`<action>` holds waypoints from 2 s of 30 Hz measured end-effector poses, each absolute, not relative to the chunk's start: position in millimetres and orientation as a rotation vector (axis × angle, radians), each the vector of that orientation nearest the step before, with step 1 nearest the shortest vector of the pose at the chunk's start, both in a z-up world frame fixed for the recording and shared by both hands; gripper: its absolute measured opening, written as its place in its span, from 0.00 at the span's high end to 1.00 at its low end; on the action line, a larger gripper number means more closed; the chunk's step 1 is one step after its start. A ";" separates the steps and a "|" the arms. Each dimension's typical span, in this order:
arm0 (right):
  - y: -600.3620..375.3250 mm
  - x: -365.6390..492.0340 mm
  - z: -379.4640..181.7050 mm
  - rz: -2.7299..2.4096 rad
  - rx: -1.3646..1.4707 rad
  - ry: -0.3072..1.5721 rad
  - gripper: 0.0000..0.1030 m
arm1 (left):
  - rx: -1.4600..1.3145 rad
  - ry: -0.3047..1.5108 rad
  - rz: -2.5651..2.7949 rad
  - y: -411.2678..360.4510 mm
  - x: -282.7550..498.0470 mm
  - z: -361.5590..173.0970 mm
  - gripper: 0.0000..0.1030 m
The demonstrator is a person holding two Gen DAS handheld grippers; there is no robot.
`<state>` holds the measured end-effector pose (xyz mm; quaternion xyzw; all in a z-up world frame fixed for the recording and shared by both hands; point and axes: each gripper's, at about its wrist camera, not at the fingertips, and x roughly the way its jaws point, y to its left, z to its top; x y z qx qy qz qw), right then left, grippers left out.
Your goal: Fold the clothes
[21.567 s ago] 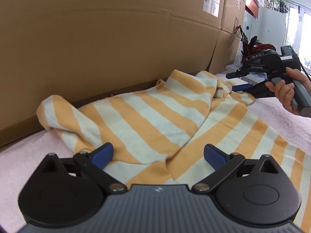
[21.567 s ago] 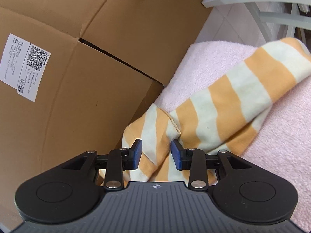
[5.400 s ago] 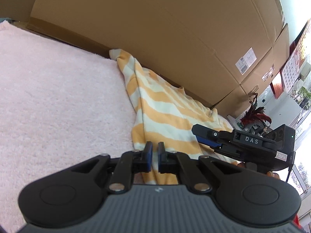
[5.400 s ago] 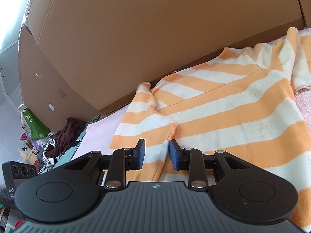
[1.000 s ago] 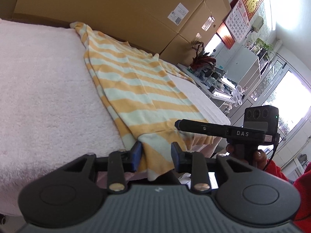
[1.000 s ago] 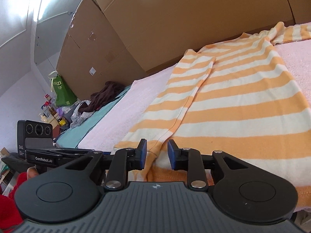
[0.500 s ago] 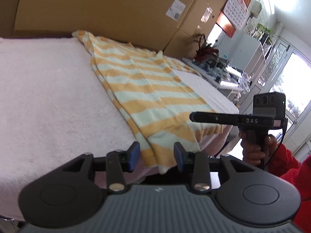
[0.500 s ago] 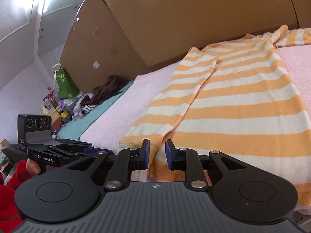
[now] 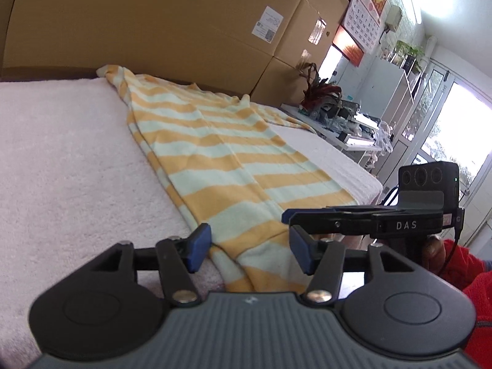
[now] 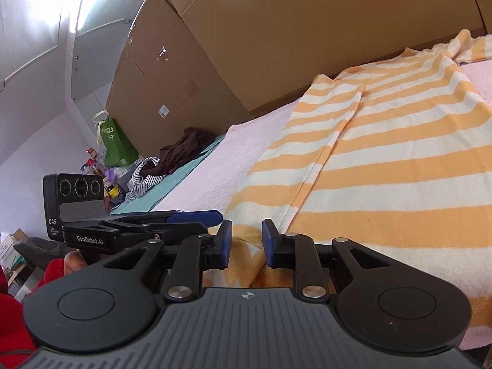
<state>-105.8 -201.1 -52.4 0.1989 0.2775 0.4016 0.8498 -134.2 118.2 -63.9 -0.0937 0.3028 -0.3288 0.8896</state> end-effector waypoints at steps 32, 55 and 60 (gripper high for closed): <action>-279.8 -49.8 -38.3 0.440 0.374 0.522 0.74 | 0.034 0.571 -0.564 31.6 45.5 -16.5 0.21; -341.6 -19.5 -30.9 0.313 0.608 0.486 0.73 | -0.164 0.655 -0.650 -45.1 170.0 -61.8 0.08; -417.2 -0.6 -31.0 -0.095 0.817 0.469 0.69 | -0.169 0.660 -0.667 -46.1 170.8 -62.1 0.04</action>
